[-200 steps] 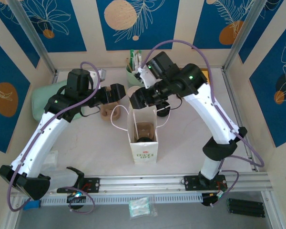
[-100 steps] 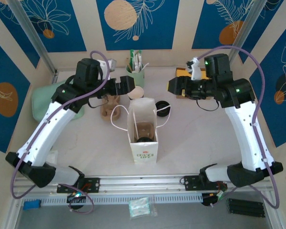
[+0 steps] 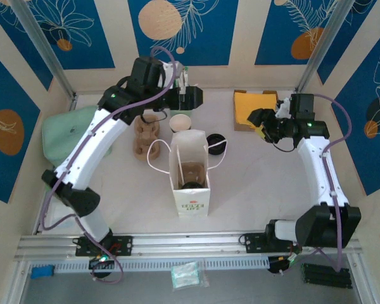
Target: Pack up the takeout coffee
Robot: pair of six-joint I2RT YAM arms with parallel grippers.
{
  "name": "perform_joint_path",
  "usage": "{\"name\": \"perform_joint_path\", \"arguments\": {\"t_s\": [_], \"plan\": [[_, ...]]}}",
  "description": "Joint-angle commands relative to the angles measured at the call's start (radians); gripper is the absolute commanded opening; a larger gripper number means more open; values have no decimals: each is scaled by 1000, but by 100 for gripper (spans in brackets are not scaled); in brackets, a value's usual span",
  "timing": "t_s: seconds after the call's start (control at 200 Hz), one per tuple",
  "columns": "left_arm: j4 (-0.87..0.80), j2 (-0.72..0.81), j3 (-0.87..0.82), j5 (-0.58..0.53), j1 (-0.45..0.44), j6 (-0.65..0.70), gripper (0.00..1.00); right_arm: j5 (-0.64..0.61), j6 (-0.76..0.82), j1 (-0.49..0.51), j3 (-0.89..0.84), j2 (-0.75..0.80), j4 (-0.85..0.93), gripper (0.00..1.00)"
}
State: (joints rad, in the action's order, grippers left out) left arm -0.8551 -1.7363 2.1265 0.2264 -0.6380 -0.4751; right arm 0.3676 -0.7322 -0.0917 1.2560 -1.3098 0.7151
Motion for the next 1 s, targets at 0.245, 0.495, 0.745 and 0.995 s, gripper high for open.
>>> {"name": "perform_joint_path", "arguments": {"t_s": [0.245,0.495,0.745,0.995], "plan": [[-76,-236,285,4,-28,58,99,98,-185,-143,-92,-271,-260,55],[53,-321,306,44,-30,23,100,104,-271,-171,-65,-462,-366,54],[189,-381,306,100,-43,-36,100,79,-314,-175,-13,-580,-421,51],[182,-400,307,100,-53,-40,99,80,-335,-171,38,-655,-451,47]]}}
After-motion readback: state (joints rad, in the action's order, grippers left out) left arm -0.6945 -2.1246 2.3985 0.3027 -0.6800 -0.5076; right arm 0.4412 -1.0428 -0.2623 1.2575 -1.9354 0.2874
